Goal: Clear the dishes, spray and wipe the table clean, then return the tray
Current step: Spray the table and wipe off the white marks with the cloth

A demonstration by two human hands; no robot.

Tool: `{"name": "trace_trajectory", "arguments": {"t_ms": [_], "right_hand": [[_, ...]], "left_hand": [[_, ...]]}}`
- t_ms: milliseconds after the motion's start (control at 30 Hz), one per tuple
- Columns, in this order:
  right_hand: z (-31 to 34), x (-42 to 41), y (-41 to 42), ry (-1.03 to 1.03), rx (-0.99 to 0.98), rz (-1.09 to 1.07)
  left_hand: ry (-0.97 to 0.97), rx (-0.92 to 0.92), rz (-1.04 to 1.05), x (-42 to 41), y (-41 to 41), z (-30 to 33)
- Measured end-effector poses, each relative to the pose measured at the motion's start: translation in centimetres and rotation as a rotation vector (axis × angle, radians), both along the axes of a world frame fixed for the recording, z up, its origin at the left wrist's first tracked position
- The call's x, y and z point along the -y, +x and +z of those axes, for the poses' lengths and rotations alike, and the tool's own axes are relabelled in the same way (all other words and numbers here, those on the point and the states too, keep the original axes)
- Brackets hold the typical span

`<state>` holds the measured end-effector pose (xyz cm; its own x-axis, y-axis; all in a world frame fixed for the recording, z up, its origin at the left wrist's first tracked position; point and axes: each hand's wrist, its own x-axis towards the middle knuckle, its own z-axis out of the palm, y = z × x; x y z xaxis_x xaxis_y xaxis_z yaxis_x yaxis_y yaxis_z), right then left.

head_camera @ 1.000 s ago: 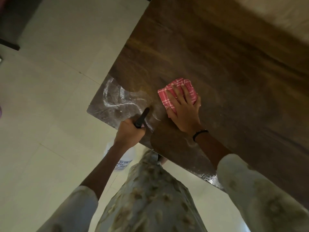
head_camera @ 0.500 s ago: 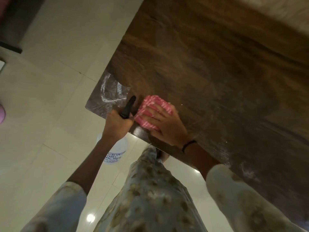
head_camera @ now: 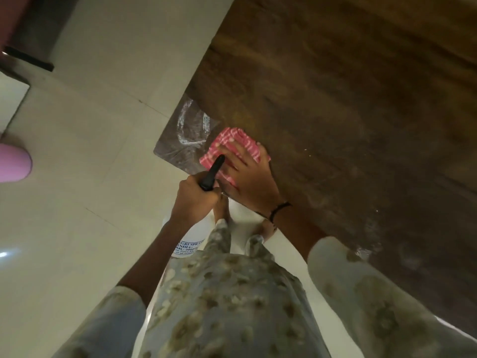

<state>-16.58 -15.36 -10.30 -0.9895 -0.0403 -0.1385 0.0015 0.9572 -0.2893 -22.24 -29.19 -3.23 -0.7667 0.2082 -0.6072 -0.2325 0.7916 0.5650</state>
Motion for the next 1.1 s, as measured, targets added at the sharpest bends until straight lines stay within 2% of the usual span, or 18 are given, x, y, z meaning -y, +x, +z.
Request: {"name": "trace_trajectory", "arguments": {"t_ms": [67, 233, 467, 667, 833, 933, 1100], "right_hand": [[-0.2, -1.2, 2.7, 0.005, 0.002, -0.006], [0.4, -0.7, 8.4, 0.066, 0.097, -0.338], [-0.2, -0.1, 10.7, 0.073, 0.065, -0.13], [-0.2, -0.5, 9.3, 0.069, -0.028, -0.04], [-0.4, 0.0, 7.0, 0.058, -0.031, 0.02], [-0.5, 0.8, 4.8, 0.072, 0.0, 0.052], [-0.6, 0.2, 0.7, 0.074, 0.032, 0.096]], "left_hand": [[0.014, 0.003, -0.034, 0.4, 0.1, -0.1], [0.022, 0.052, -0.221, 1.6, 0.8, -0.3], [-0.004, 0.152, -0.244, 3.2, 1.1, -1.2], [-0.096, 0.064, -0.141, 4.8, 0.2, -2.8], [-0.103, 0.061, -0.164, 5.2, -1.7, -2.6], [-0.15, 0.014, -0.091, 5.2, -3.2, -2.4], [-0.101, -0.01, -0.015, 5.0, -6.0, -1.5]]}}
